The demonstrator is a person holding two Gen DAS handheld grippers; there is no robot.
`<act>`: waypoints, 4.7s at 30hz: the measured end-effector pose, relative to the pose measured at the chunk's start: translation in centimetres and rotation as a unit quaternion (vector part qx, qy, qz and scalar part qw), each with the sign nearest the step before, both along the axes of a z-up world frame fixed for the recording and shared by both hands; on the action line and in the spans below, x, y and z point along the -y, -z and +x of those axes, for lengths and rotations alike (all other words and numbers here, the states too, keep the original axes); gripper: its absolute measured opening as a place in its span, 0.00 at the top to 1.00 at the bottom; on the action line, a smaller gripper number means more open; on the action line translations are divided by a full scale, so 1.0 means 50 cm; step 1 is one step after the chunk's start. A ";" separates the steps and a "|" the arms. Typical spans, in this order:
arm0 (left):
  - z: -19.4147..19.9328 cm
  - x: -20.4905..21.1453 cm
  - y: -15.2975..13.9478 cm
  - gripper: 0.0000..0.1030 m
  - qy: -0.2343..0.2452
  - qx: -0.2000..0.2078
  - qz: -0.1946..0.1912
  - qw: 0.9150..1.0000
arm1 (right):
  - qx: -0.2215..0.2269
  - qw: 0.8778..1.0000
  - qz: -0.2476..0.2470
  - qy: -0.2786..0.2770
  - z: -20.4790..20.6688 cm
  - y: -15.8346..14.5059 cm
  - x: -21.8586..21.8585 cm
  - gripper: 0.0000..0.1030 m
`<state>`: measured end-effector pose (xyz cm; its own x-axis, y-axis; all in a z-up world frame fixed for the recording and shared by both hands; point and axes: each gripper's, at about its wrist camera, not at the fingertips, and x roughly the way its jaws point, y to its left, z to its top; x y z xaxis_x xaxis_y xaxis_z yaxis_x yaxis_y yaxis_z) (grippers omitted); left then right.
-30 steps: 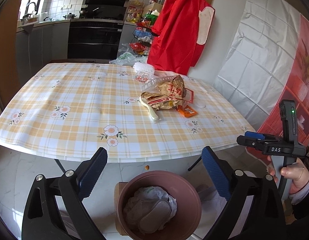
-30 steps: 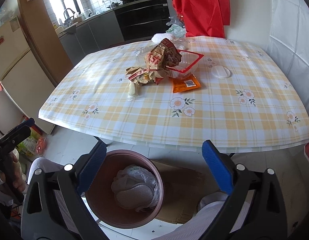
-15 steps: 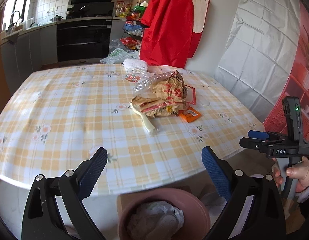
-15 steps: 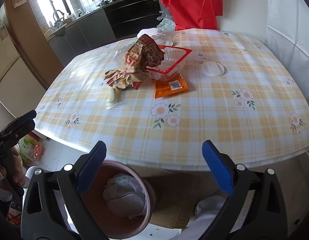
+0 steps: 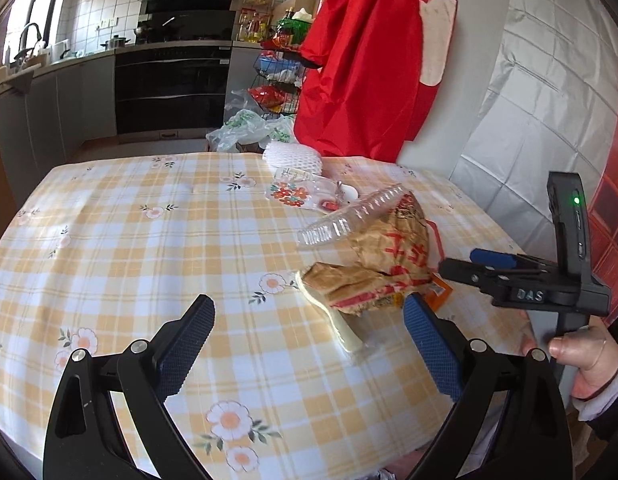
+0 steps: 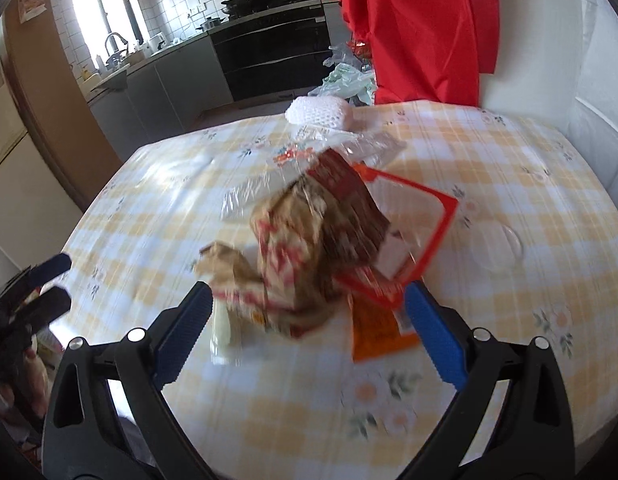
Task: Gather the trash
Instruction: 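Move both grippers toward the brown paper bag and clear plastic tray, then grasp the brown paper bag with the right gripper while the left gripper grasps the clear plastic tray, then carry the paper bag and clear tray over the bin and open both grippers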
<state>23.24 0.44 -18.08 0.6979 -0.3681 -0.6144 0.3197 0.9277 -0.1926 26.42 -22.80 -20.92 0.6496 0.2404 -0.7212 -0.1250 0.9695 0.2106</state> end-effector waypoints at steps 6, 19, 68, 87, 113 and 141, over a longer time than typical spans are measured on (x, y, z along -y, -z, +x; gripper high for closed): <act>0.051 -0.026 0.020 0.10 -0.005 0.002 -0.002 1.000 | 0.005 0.999 -0.040 0.035 0.093 0.020 -0.056 0.06; 0.114 0.001 0.061 0.10 0.022 0.002 0.000 1.000 | -0.021 0.996 -0.070 0.041 0.116 0.077 -0.049 0.28; 0.237 -0.010 -0.023 0.89 -0.005 0.028 0.067 0.997 | 0.054 0.998 0.029 0.010 0.004 -0.060 -0.014 0.37; -0.104 -0.107 -0.144 0.89 -0.067 0.045 0.002 0.997 | 0.090 0.995 0.047 -0.004 -0.220 -0.146 -0.021 0.37; -0.498 -0.103 -0.069 0.89 -0.151 0.024 -0.072 0.986 | 0.078 0.995 0.014 -0.057 -0.500 -0.076 -0.034 0.37; -0.493 -0.108 0.015 0.89 -0.150 -0.021 -0.070 0.986 | -0.011 0.993 0.029 -0.112 -0.503 0.040 -0.116 0.16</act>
